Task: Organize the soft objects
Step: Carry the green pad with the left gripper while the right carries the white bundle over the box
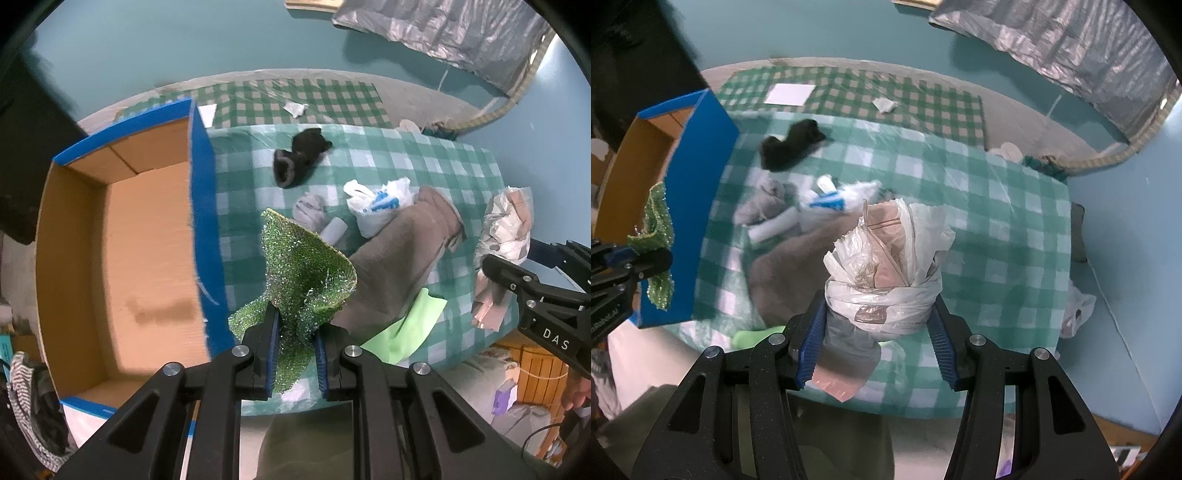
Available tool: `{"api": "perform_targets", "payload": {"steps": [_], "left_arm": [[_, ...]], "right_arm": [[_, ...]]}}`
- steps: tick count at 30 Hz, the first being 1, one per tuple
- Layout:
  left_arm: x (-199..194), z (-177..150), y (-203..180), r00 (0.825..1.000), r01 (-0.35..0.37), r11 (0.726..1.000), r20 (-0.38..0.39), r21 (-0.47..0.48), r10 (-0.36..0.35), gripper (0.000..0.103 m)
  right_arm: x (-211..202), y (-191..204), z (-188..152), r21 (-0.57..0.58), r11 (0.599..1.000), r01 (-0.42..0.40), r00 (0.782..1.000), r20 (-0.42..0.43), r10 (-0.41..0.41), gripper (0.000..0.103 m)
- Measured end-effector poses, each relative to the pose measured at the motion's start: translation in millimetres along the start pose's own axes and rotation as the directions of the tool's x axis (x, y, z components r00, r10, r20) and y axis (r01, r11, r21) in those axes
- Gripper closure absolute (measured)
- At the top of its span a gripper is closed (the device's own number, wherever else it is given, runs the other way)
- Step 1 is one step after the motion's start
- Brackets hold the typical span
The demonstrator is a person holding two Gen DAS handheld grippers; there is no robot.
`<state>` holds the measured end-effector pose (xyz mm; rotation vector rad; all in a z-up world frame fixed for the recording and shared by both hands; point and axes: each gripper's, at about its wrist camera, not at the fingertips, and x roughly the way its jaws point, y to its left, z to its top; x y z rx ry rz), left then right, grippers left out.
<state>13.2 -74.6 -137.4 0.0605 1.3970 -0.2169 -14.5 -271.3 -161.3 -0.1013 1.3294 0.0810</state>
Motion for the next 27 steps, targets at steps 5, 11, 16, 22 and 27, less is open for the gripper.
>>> {"api": "perform_targets", "payload": {"steps": [5, 11, 16, 22, 27], "left_arm": [[-11, -2, 14, 1.0, -0.006, 0.999, 0.015, -0.033, 0.007, 0.086], [-28, -4, 33, 0.999, -0.001, 0.997, 0.047, -0.079, 0.005, 0.086], [-40, -7, 48, 0.998, -0.004, 0.992, 0.067, -0.122, 0.012, 0.086], [-50, -11, 69, 0.996, -0.012, 0.985, 0.084, -0.17, 0.027, 0.086], [-54, -15, 87, 0.995, -0.027, 0.977, 0.09, -0.21, 0.047, 0.086]], "right_arm": [[-8, 16, 13, -0.038, 0.999, -0.012, 1.0, 0.02, 0.013, 0.05], [-16, 38, 27, -0.091, 0.995, -0.036, 0.999, 0.037, 0.039, 0.05], [-21, 59, 39, -0.138, 0.989, -0.058, 0.997, 0.049, 0.065, 0.05], [-26, 86, 53, -0.191, 0.978, -0.084, 0.993, 0.067, 0.098, 0.05], [-30, 113, 65, -0.241, 0.964, -0.109, 0.989, 0.075, 0.131, 0.05]]}}
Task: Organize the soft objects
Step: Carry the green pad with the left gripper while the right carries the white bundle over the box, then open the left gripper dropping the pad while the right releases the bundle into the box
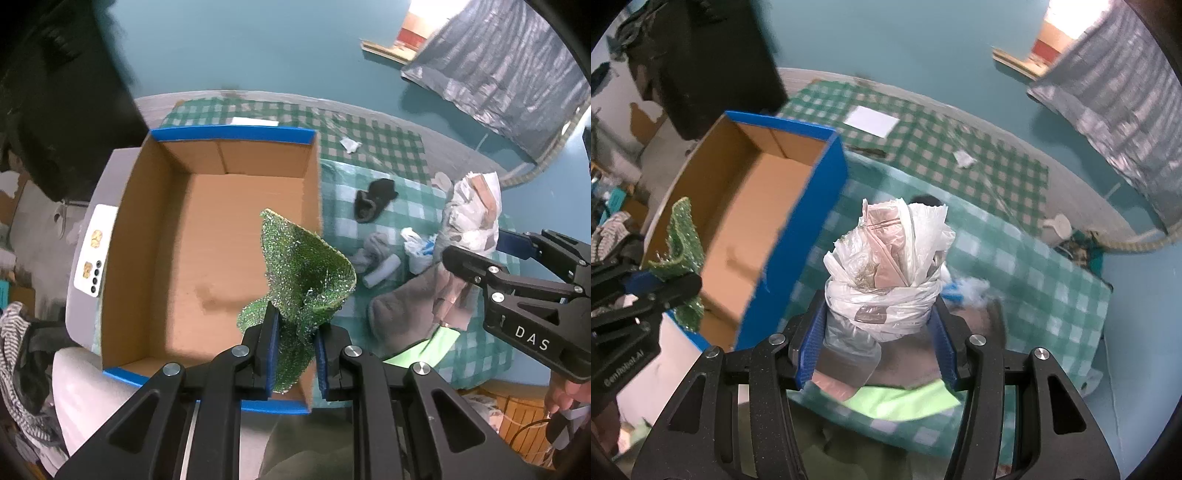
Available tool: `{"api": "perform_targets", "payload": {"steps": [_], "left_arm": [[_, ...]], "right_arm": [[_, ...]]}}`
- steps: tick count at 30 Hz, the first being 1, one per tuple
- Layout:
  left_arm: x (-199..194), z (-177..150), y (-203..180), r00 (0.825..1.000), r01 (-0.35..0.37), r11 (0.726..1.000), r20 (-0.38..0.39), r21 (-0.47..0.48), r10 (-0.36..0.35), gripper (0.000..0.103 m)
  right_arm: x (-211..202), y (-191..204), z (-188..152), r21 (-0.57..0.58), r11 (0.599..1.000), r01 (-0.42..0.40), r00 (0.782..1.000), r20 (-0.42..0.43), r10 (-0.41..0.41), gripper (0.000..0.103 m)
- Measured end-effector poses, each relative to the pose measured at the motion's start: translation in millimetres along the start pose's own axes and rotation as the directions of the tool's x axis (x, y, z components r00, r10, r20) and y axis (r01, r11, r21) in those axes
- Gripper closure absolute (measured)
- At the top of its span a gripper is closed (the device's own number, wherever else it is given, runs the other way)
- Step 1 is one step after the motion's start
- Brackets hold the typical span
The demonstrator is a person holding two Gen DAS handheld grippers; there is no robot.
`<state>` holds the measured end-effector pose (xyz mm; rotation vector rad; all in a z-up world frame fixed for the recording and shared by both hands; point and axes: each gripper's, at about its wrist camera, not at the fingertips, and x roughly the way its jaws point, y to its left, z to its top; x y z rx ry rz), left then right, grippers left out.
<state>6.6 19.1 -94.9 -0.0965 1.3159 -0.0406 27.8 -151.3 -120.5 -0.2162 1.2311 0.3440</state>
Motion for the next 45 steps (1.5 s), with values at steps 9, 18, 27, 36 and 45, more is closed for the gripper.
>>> {"api": "perform_targets", "payload": {"steps": [9, 18, 27, 36, 45], "left_arm": [[7, 0, 35, 0.999, -0.033, 0.997, -0.014, -0.076, 0.032, 0.086], [15, 4, 66, 0.997, -0.073, 0.989, -0.029, -0.127, 0.07, 0.086], [29, 5, 85, 0.995, -0.094, 0.982, -0.052, -0.164, 0.087, 0.086], [37, 2, 98, 0.991, -0.116, 0.972, -0.087, -0.204, 0.1, 0.077], [26, -5, 107, 0.991, -0.126, 0.969, -0.07, -0.214, 0.113, 0.053]], "right_arm": [[9, 41, 32, -0.087, 0.995, -0.042, 0.999, 0.007, 0.043, 0.05], [20, 82, 61, -0.179, 0.982, -0.066, 0.998, 0.009, 0.069, 0.05], [38, 112, 74, -0.219, 0.969, -0.11, 0.994, -0.019, 0.108, 0.05], [51, 126, 80, -0.223, 0.961, -0.167, 0.986, -0.045, 0.161, 0.047], [49, 121, 79, -0.189, 0.966, -0.179, 0.984, -0.034, 0.175, 0.026]]}}
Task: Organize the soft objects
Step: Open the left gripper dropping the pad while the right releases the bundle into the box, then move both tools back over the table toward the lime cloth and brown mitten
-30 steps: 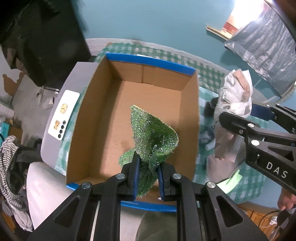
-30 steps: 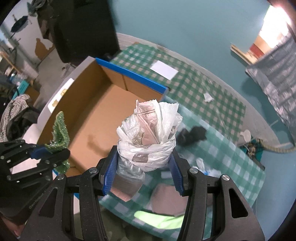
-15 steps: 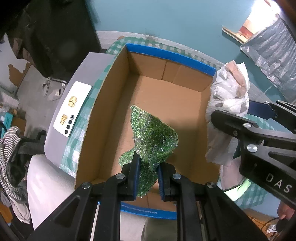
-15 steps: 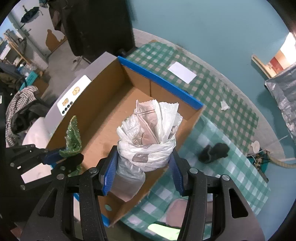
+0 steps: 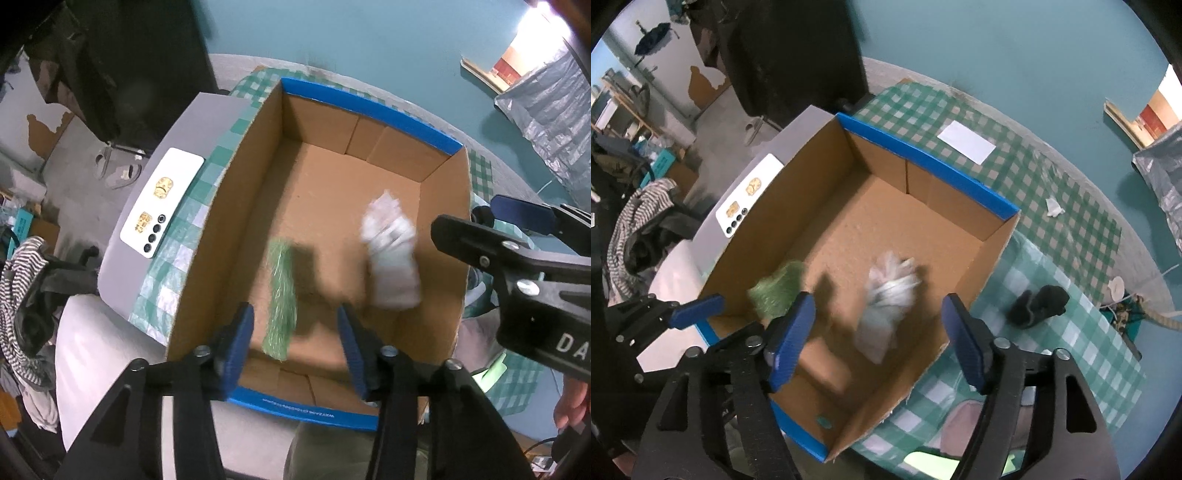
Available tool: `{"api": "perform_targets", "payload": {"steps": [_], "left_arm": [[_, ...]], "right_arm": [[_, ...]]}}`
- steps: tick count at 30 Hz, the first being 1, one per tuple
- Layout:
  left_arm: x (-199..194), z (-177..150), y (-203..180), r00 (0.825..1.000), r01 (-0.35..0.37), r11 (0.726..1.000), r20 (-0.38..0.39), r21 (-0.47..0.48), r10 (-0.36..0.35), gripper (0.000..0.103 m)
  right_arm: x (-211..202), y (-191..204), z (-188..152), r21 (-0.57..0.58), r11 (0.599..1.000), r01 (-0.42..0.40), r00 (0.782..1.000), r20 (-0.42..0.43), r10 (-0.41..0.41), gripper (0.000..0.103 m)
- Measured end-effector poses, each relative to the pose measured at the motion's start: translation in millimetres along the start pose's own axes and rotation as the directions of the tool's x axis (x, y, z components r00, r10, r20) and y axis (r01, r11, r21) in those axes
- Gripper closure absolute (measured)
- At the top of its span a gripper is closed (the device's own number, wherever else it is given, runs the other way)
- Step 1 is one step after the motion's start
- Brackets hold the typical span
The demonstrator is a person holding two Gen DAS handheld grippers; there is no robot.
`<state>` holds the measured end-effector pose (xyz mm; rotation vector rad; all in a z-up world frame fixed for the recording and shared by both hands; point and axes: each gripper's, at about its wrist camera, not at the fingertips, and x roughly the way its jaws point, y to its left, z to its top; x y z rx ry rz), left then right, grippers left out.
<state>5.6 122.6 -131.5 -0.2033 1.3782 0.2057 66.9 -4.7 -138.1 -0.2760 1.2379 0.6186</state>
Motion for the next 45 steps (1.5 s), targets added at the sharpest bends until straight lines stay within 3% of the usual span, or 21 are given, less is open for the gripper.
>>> {"api": "perform_targets", "payload": {"steps": [11, 26, 45], "left_arm": [[-10, -1, -4, 0.999, 0.033, 0.999, 0.014, 0.002, -0.033, 0.052], [-25, -7, -36, 0.997, 0.069, 0.99, 0.027, 0.121, -0.073, 0.052], [-27, -14, -104, 0.994, 0.103, 0.942, 0.007, 0.32, -0.112, 0.052]], "right_arm": [[-18, -12, -14, 0.043, 0.999, 0.029, 1.0, 0.004, -0.029, 0.025], [-38, -49, -59, 0.161, 0.983, 0.087, 0.996, -0.016, -0.086, 0.026], [-54, -104, -121, 0.324, 0.935, 0.143, 0.99, -0.048, -0.135, 0.026]]}}
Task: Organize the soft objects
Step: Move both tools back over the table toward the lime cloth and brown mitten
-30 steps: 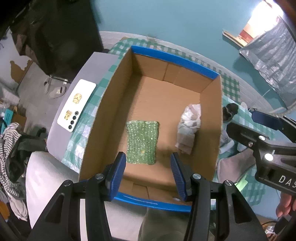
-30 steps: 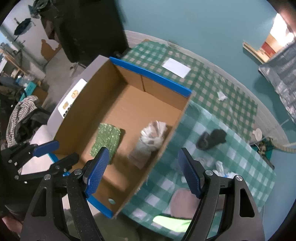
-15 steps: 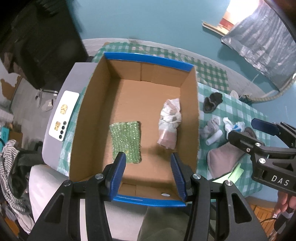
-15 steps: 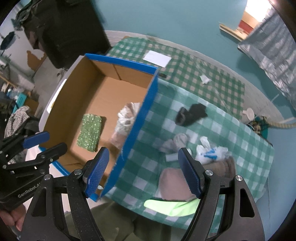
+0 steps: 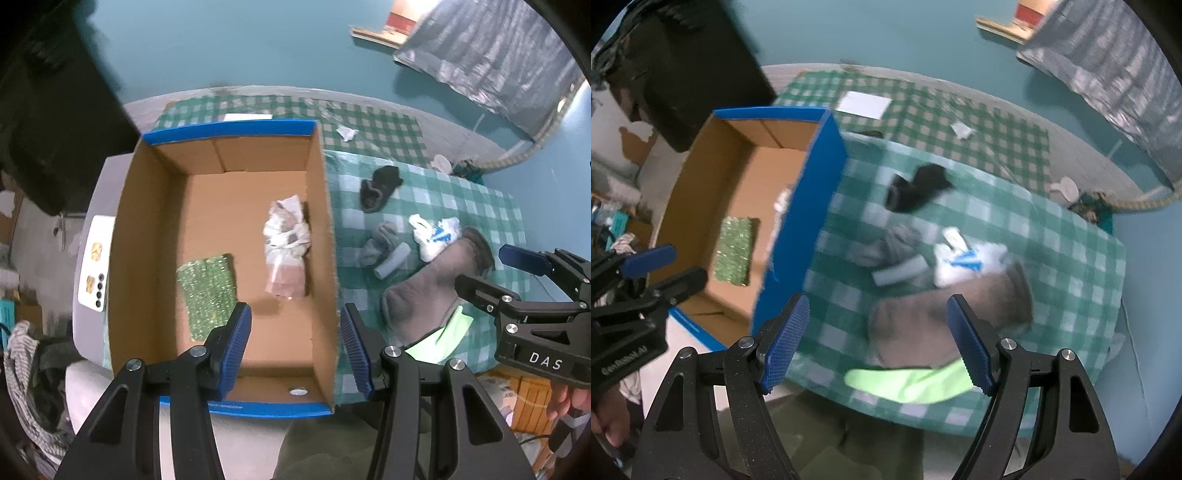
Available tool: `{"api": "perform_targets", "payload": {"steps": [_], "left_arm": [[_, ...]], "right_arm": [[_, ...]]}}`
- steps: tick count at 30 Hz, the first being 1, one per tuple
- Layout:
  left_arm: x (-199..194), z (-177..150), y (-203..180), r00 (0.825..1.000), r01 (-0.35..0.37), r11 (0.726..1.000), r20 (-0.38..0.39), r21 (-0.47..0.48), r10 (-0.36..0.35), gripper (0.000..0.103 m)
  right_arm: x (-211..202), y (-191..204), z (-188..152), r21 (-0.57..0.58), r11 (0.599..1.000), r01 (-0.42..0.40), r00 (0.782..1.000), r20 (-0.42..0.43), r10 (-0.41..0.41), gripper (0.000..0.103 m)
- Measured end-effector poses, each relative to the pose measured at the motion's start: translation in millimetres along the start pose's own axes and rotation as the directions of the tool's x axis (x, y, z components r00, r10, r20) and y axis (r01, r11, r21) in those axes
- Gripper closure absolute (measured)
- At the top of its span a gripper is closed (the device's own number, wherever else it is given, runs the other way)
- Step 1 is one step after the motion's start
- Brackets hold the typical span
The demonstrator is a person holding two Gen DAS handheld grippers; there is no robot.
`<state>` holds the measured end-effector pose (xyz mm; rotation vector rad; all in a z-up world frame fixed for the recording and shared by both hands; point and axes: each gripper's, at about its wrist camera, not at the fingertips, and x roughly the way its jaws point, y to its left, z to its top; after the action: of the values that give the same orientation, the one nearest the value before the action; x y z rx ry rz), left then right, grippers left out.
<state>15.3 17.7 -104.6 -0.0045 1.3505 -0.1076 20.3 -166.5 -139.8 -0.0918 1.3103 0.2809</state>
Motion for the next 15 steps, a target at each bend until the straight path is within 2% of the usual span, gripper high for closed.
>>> {"api": "perform_targets", "payload": {"steps": [15], "left_arm": [[16, -1, -47, 0.999, 0.028, 0.992, -0.041, 0.124, -0.023, 0.052]], "right_arm": [[8, -62, -44, 0.168, 0.985, 0.032, 0.998, -0.059, -0.022, 0.026]]}}
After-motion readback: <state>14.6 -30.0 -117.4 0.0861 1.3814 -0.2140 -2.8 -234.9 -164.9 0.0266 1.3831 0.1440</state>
